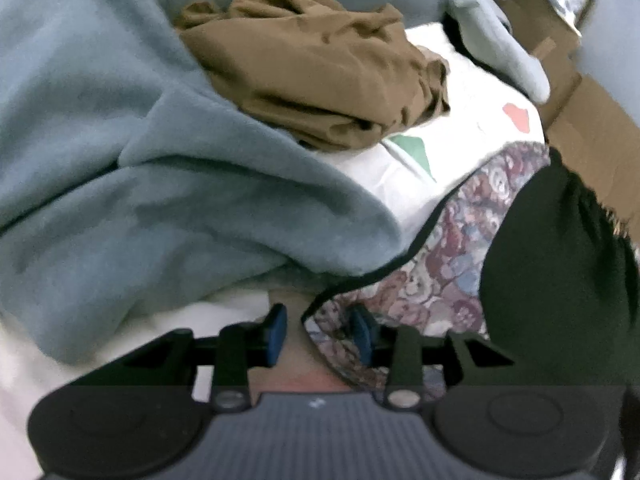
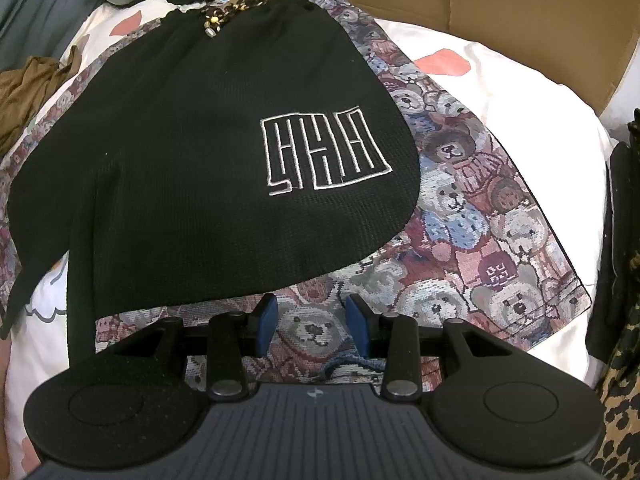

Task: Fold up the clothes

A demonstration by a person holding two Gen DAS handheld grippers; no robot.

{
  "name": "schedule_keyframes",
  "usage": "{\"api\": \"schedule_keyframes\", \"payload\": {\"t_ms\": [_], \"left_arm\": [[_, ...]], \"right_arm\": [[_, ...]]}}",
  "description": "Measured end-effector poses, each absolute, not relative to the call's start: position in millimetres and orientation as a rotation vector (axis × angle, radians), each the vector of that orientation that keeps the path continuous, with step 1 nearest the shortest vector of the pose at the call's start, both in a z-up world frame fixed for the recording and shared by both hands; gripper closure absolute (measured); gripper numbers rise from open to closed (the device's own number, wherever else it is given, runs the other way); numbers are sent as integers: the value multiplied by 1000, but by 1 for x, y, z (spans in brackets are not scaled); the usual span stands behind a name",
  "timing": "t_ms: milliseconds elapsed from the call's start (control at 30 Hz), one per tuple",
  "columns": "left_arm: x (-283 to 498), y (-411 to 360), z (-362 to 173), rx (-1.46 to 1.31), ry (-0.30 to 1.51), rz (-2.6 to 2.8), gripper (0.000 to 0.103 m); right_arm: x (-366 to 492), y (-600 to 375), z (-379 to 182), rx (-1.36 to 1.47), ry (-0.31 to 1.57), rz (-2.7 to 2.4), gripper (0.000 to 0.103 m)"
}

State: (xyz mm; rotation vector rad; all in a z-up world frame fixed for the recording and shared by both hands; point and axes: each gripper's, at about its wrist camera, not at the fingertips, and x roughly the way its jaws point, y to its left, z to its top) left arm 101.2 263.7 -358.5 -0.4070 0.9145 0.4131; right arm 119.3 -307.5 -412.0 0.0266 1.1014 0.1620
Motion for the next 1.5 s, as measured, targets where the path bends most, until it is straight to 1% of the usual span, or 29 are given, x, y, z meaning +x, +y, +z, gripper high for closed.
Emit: {"api": "schedule_keyframes", "payload": {"t_ms": [300,400,500,533,567,833,1100,1300,1500], "left_arm": [[107,259,-364,-297,927,351,65],[109,258,-365,-263,931,330,69],[111,257,-360,-261,936,325,82],[111,256,-357,-263,938,324,89],[112,256,-355,-264,940,323,91],[107,245,-313,-308,908,282,93],[111,212,-271,-326,896,164,93],[126,182,-260,-371,910,51,93],[144,149,-264,-446,929,-53,93]], "right_arm": [[121,-305,-413,19,1101,167,57],[121,-306,-413,19,1101,169,57],[122,-306,-412,22,1100,169,57],[121,-306,-412,24,1099,168,57],[121,-306,-412,26,1098,168,57],[120,-301,-406,54,1073,189,57],[117,-296,-397,81,1039,209,57],[117,-299,-393,100,1023,206,57],[117,-302,-389,113,1003,207,57]]}}
